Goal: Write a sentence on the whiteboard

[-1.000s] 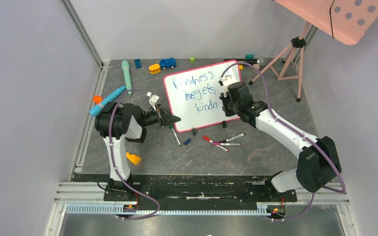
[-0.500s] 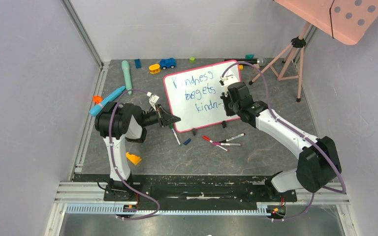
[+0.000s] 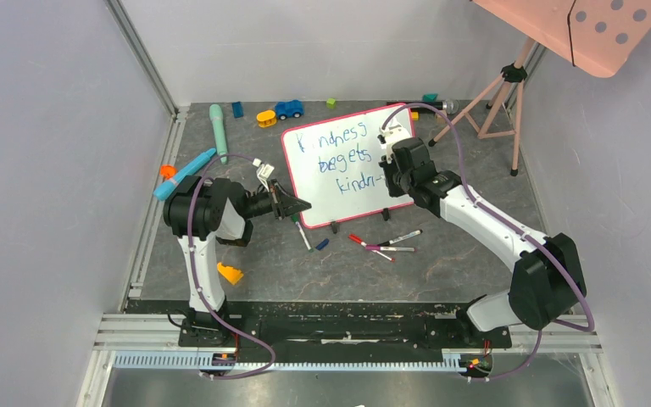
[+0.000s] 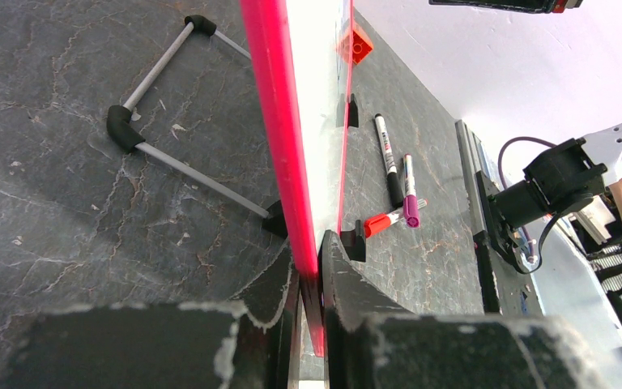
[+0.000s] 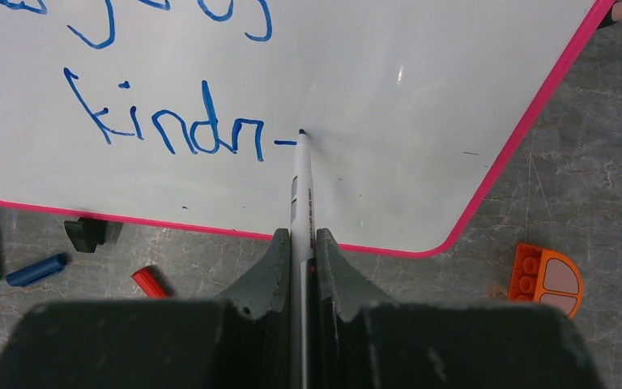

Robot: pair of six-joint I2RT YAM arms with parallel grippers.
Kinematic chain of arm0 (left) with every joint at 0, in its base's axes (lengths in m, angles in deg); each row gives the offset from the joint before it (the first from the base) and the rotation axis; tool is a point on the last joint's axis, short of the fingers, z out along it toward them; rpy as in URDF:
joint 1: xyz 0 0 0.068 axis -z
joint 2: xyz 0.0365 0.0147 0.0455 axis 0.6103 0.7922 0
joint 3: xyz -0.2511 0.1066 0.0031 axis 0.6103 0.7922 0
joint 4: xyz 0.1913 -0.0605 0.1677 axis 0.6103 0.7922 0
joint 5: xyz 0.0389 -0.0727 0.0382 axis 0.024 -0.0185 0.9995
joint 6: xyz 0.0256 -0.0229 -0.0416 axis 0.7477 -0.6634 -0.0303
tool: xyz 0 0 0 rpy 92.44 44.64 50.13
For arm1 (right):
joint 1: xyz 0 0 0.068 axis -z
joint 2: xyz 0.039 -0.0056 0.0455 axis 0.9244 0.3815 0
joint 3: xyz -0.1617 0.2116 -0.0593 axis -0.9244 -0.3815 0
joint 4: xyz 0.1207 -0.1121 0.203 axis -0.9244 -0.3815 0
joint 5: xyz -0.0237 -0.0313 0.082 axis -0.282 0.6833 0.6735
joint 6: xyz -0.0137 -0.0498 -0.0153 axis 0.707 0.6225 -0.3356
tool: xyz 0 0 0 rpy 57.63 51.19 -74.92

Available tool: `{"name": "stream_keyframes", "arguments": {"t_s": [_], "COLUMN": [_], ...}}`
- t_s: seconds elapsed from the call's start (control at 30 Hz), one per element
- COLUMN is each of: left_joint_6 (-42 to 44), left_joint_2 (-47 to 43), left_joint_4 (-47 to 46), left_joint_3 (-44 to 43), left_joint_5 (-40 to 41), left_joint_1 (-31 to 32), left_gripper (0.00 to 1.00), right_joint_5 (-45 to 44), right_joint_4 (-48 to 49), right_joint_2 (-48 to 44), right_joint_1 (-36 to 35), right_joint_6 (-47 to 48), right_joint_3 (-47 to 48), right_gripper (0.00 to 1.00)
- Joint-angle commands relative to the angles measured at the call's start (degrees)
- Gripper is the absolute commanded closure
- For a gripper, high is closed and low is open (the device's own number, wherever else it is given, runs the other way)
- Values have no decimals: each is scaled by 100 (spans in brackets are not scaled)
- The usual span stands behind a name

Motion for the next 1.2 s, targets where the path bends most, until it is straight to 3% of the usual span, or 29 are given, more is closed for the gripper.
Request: {"name": "stream_keyframes", "arguments": {"t_s": [0.0,0.57,0.93,1.17], "left_joint_6": [853,853,853,853], "left_joint_2": [316,319,319,320], "left_joint_4": [-161,-157,-153,-155], "left_joint_3": [3,2,3,-3], "left_joint_5": [578,587,596,595], "left_joint_1": [-118,-118,-123,-118], "left_gripper": [96,95,95,95], "right_joint_5": [168,193,-419,-186], "right_joint_4": [348,315,144,185], "right_joint_2": [6,-240,-254,-387], "right_joint_1": [39,34,38,40], "right_joint_6": [-8,-77,53,30], "right_joint_3": [5,-537,-335,-276], "right_gripper": [100,100,100,100]}}
